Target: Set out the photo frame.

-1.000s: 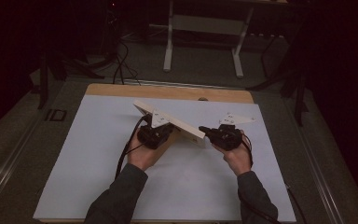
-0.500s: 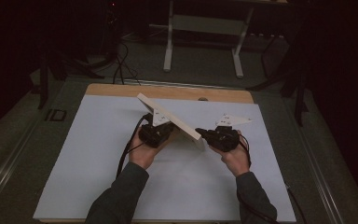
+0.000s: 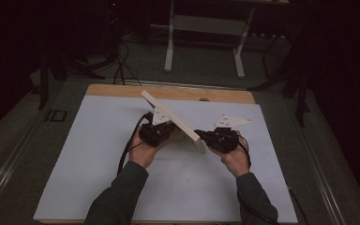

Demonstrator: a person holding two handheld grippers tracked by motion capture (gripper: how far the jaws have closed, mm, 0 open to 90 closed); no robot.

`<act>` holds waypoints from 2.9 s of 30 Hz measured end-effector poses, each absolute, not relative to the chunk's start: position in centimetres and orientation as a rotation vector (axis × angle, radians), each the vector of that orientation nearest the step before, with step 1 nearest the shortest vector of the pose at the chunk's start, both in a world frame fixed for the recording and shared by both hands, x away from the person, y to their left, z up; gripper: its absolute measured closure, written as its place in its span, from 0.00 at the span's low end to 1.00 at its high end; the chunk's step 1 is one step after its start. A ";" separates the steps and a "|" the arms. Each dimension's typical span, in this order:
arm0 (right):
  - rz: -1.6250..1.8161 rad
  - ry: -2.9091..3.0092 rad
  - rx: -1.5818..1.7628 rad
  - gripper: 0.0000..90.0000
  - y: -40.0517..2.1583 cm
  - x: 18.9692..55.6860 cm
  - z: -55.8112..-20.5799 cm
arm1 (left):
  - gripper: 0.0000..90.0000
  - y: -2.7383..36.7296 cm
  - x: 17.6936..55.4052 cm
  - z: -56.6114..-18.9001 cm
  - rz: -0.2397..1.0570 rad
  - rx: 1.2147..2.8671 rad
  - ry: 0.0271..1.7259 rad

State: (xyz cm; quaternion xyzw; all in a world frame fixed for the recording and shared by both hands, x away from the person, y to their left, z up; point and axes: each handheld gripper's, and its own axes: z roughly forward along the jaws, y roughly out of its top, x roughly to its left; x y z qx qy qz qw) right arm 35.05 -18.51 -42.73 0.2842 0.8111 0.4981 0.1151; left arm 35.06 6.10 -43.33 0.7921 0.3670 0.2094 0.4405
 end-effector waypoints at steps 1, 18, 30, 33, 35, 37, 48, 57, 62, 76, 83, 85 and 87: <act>1.457 2.380 0.830 1.00 -18.5 35.0 -42.7 | 1.00 6.1 35.1 -43.3 0.519 1.967 0.910; 1.455 2.402 0.779 1.00 -17.7 34.7 -42.4 | 1.00 5.9 35.4 -43.3 0.507 1.981 0.886; 1.454 2.412 0.759 1.00 -17.4 34.5 -42.5 | 1.00 5.5 33.9 -43.3 0.473 1.973 0.828; 1.451 2.414 0.755 1.00 -17.4 34.4 -42.4 | 1.00 5.5 33.9 -43.3 0.466 1.968 0.825; 1.450 2.416 0.747 1.00 -17.5 34.4 -42.4 | 1.00 5.6 34.0 -43.3 0.450 1.965 0.820; 1.450 2.419 0.743 1.00 -17.6 34.3 -42.3 | 1.00 5.6 34.1 -43.3 0.442 1.962 0.818; 1.450 2.439 0.714 1.00 -17.1 34.3 -42.1 | 1.00 5.8 34.6 -43.1 0.455 1.981 0.830; 1.461 2.446 0.706 1.00 -16.6 34.4 -42.2 | 1.00 6.1 34.7 -43.2 0.456 1.980 0.832; 1.460 2.451 0.704 1.00 -16.1 34.5 -42.2 | 1.00 6.5 35.0 -43.2 0.429 1.970 0.827; 1.445 2.457 0.700 1.00 -14.7 34.9 -42.2 | 1.00 7.6 35.4 -43.4 0.386 1.947 0.814; 1.439 2.444 0.721 1.00 -14.3 35.0 -42.2 | 1.00 7.7 35.4 -43.3 0.383 1.949 0.809; 1.439 2.446 0.721 1.00 -14.1 35.0 -42.2 | 1.00 7.8 35.5 -43.3 0.387 1.945 0.815; 1.429 2.456 0.712 1.00 -13.8 35.0 -42.2 | 1.00 8.0 35.6 -43.3 0.387 1.944 0.819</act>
